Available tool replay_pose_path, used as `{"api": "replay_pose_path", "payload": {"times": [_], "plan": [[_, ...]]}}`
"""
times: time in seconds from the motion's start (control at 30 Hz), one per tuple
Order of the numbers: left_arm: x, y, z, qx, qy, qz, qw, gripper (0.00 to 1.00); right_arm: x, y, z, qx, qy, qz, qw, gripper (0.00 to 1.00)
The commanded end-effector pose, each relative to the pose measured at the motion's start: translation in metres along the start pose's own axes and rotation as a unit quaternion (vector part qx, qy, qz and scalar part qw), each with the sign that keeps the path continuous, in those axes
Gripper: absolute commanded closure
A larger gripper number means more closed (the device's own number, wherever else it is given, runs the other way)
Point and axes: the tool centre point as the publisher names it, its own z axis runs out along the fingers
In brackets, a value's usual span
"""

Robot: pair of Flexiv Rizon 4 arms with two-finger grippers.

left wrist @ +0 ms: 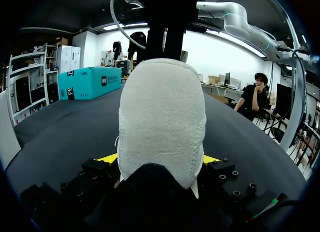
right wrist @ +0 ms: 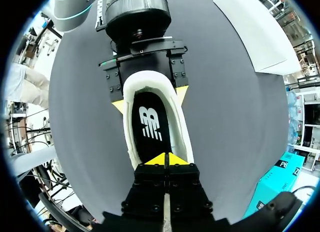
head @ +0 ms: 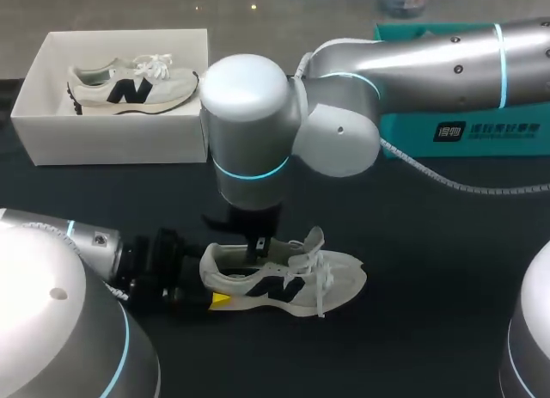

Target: Take the shoe out of the shoebox, open the shoe tongue, remove and reinsert the insole, then place the shoe into the shoebox

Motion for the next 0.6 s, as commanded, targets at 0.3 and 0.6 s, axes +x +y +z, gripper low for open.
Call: {"api": "replay_pose_path", "payload": {"times": [0.3, 0.6], "plan": [[0.000, 0.001, 0.000, -0.001, 0.000, 0.000, 1.000, 1.00, 0.009, -0.017, 0.023, -0.007, 0.055, -0.026, 0.998, 1.00], [0.000, 0.001, 0.000, -0.001, 0.000, 0.000, 1.000, 1.00, 0.006, -0.015, 0.042, -0.016, 0.066, -0.029, 0.997, 1.00]]}}
